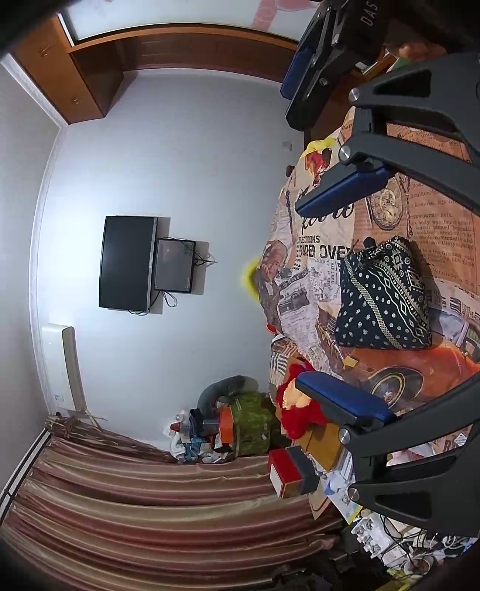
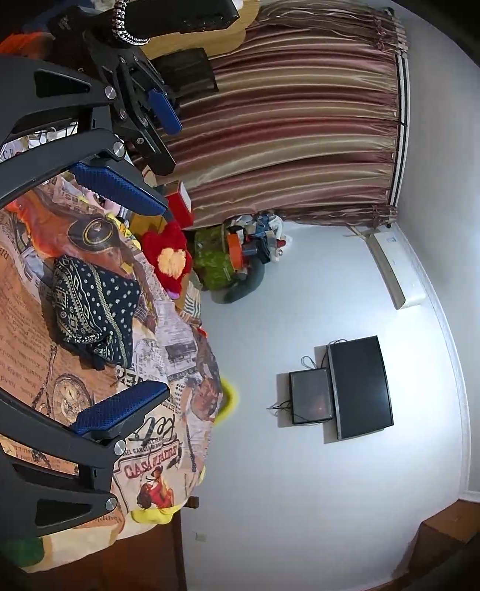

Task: Fold large clothes

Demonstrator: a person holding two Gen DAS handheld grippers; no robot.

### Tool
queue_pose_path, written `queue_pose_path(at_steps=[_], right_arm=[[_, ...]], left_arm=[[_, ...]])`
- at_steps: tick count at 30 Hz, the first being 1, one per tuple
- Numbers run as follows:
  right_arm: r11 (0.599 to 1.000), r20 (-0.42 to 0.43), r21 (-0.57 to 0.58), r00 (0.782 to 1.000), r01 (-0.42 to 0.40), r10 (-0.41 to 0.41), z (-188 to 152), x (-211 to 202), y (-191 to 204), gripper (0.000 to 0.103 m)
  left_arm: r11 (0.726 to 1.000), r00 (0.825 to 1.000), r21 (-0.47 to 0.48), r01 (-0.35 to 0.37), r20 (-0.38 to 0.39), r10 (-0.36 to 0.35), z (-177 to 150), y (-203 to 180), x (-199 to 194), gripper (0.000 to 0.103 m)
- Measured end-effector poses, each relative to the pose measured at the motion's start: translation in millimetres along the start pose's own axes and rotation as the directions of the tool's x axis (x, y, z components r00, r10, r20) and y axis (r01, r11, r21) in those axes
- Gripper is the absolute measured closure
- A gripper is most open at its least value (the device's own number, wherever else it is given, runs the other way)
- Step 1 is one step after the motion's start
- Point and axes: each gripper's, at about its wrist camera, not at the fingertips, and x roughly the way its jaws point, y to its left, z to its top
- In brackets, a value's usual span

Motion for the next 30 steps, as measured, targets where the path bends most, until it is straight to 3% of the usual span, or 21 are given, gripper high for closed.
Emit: queue_pose_path(at_steps=[18,23,30], right_arm=[[1.000,0.007,0.001,1.000,0.010,-0.010,4.2,-0.2,1.8,0.012],[0.999,0.022,-0.006,0.999,0.036,-0.036,5.1,-2.2,4.0,0.006],[0.998,0.042,-0.011,0.997,0.066,-0.065,5.0,-3.1,5.2,0.001]], left_arm=[[0.999,0.999,-0.004,0.033,-0.007,-0.033,1.0,-2.5,0.9,0.008],[0.997,0.997,0.008,0.071,-0.038,-0.070,2.4,-1.5,5.3,0.008],[0.998,0.997,-0.002,0.069,-0.035,-0.069,2.7,1.4,6.6,0.008]])
